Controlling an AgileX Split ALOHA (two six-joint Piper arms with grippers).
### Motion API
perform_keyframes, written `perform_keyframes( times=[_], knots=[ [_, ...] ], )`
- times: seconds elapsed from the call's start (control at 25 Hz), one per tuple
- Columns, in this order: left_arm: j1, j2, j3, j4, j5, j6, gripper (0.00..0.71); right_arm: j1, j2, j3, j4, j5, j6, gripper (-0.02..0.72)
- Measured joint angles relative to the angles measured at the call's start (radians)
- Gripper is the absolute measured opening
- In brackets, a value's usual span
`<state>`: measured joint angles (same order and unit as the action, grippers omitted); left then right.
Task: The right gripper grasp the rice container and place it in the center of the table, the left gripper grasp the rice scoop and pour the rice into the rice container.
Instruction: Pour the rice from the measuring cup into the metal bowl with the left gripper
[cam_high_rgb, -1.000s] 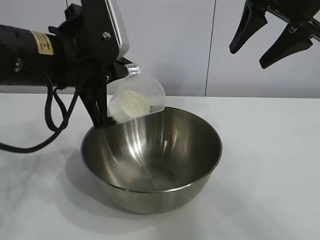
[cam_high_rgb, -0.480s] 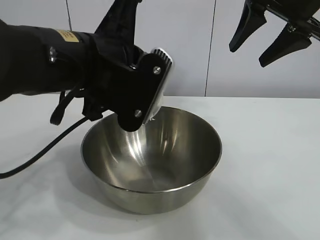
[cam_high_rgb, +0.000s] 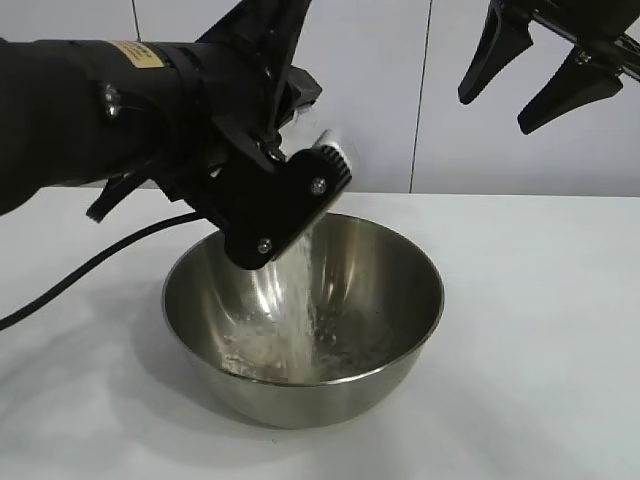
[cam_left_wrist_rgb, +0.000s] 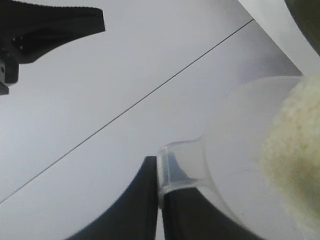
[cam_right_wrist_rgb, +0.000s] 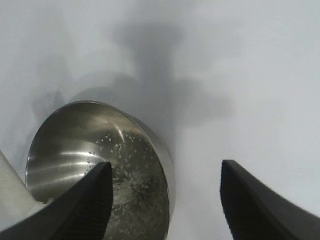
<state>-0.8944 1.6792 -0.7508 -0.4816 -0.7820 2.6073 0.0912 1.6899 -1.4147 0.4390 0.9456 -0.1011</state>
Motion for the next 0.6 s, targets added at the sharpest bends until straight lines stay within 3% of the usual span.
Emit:
perform_keyframes(
  times=[0.44, 0.52, 0.6],
  knots=[
    [-0.004, 0.000, 0.000, -0.039, 0.026, 0.054, 0.005, 0.000, 0.000, 0.000, 0.000, 0.000, 0.000, 0.433],
    [-0.004, 0.000, -0.007, -0.099, 0.035, -0.049, 0.005, 0.000, 0.000, 0.000, 0.000, 0.000, 0.000, 0.433],
    [-0.004, 0.000, -0.024, -0.219, 0.037, -0.276, 0.005, 0.000, 0.000, 0.000, 0.000, 0.000, 0.000, 0.433]
  ],
)
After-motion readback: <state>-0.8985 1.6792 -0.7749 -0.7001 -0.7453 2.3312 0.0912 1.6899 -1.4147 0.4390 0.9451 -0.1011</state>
